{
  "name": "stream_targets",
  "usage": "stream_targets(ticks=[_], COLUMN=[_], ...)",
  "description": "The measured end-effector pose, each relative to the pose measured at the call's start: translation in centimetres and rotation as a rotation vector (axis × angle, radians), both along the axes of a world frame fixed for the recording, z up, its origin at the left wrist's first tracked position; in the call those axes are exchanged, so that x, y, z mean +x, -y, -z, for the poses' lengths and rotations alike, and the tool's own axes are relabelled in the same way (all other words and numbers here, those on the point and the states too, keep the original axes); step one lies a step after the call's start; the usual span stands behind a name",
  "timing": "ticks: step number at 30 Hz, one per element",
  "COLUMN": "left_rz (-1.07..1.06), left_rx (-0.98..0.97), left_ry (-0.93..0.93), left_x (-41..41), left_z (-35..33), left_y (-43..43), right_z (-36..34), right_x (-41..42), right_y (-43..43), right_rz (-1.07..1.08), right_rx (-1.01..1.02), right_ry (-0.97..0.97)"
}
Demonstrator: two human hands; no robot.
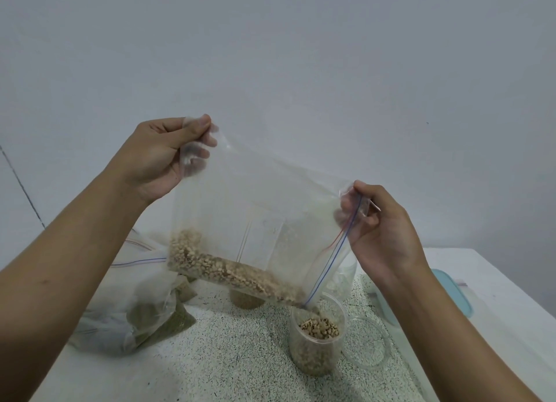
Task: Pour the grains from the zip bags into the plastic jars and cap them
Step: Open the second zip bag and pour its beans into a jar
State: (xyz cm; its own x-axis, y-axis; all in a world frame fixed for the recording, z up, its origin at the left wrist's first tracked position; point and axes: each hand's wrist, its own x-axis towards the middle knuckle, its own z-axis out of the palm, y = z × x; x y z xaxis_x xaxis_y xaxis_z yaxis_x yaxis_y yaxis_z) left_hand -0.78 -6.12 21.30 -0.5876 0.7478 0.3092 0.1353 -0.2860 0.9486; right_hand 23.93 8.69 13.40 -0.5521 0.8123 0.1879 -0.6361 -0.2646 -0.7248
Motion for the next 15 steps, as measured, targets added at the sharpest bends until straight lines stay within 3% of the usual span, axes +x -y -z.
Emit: stream_targets(ticks=[15], left_rz=[-0.004], left_rx=[0.007], left_ry=[-0.015], left_x=[-0.01], left_z=[-0.59], left_y=[0.29], right_z=[-0.42], right_x=[-0.34], right_y=[0.1], right_rz=[0.013], right_rx=[0.027], right_ry=[0.001])
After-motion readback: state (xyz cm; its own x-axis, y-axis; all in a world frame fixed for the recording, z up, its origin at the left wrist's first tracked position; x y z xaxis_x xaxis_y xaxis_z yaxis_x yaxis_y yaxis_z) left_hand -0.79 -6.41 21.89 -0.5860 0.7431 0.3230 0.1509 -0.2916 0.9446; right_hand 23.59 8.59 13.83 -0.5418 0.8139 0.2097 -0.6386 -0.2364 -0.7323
